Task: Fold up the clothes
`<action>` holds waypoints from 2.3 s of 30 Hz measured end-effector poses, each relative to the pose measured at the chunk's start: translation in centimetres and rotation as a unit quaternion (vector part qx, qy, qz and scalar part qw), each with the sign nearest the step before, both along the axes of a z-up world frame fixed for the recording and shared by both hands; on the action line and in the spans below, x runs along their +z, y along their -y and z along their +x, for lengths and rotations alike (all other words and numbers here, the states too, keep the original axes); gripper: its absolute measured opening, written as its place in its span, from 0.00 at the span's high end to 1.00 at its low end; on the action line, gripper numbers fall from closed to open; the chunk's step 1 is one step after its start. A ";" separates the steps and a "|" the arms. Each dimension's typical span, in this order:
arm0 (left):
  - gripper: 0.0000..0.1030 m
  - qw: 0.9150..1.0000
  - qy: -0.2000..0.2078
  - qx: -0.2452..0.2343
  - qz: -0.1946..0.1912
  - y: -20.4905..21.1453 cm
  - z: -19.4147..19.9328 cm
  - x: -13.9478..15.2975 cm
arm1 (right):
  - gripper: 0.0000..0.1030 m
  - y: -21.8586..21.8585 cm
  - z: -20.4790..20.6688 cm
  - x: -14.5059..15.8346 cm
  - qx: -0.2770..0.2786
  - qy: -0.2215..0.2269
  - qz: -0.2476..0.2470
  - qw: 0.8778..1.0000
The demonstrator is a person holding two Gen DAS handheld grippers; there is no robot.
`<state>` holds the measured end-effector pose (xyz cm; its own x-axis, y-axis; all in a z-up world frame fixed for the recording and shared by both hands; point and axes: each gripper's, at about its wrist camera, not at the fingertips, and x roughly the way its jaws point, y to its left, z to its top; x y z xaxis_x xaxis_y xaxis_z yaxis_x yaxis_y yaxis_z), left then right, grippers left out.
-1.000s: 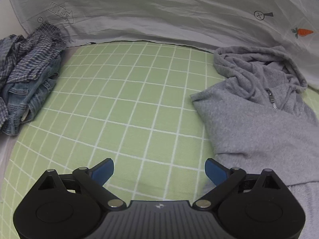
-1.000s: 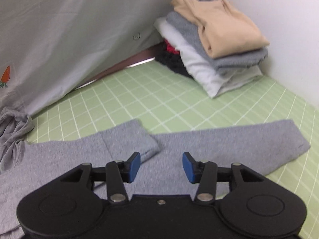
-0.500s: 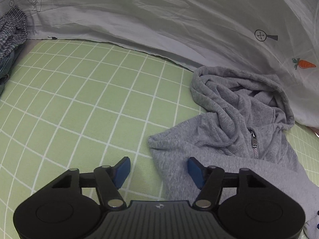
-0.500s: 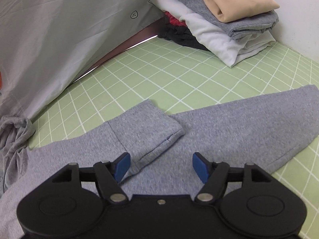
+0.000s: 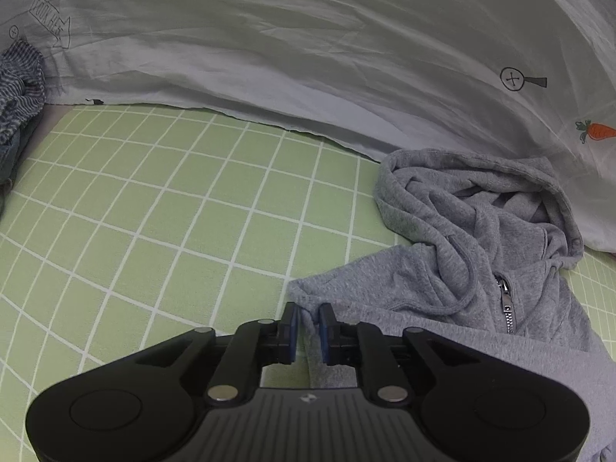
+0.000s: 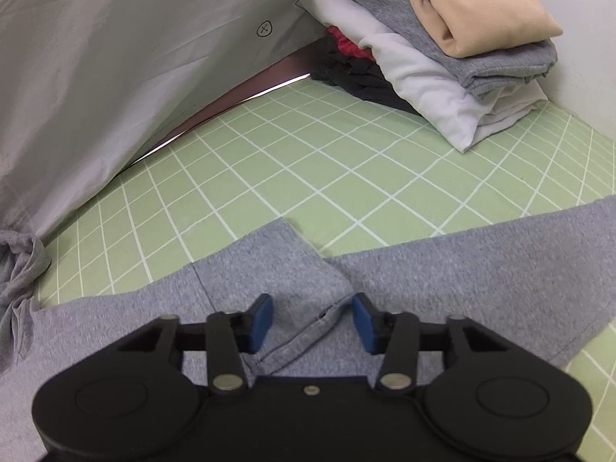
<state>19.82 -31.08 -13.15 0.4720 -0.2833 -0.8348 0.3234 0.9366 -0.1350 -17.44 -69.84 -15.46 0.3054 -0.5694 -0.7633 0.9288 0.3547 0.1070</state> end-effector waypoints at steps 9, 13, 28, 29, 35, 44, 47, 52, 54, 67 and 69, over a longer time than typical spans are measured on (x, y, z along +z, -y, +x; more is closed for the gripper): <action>0.48 0.999 0.013 0.030 0.004 -4.7 -2.8 2.0 | 0.91 -3.1 1.3 3.3 0.083 -0.025 -0.062 0.994; 0.48 0.999 0.007 0.036 -0.003 -7.6 -5.6 2.4 | 0.92 -7.7 3.2 5.1 0.143 -0.001 -0.072 0.987; 0.09 1.000 0.024 0.005 -0.010 -12.6 -17.2 4.8 | 0.00 -21.8 0.2 6.8 0.230 0.002 -0.112 0.967; 0.07 1.000 0.026 -0.002 -0.009 -12.0 -17.6 5.1 | 0.00 -21.5 -1.1 6.8 0.214 0.002 -0.110 0.971; 0.05 0.998 0.045 -0.040 -0.020 -7.0 -19.8 6.9 | 0.00 -18.2 -7.9 7.2 0.146 -0.005 -0.113 0.983; 0.00 0.995 0.062 -0.071 -0.022 3.2 -21.8 7.3 | 0.00 -10.5 -15.0 7.0 0.068 -0.015 -0.096 0.993; 0.00 0.994 0.054 -0.094 -0.021 7.2 -21.8 6.3 | 0.00 -7.5 -15.2 5.0 0.047 -0.015 -0.069 0.996; 0.02 0.991 0.030 -0.127 0.010 13.7 -20.6 3.8 | 0.00 -2.7 -13.7 1.6 0.028 -0.038 -0.036 0.998; 0.11 0.989 0.026 -0.143 0.020 15.9 -20.1 3.0 | 0.00 -0.9 -13.0 0.4 0.017 -0.049 -0.024 0.998; 0.92 0.977 -0.027 -0.214 -0.001 22.5 -19.3 -0.4 | 0.00 3.2 -11.0 -1.9 0.009 -0.096 -0.013 0.995; 0.93 0.977 -0.026 -0.211 -0.009 22.0 -19.2 0.0 | 0.00 3.2 -10.7 -1.8 0.014 -0.102 -0.018 0.995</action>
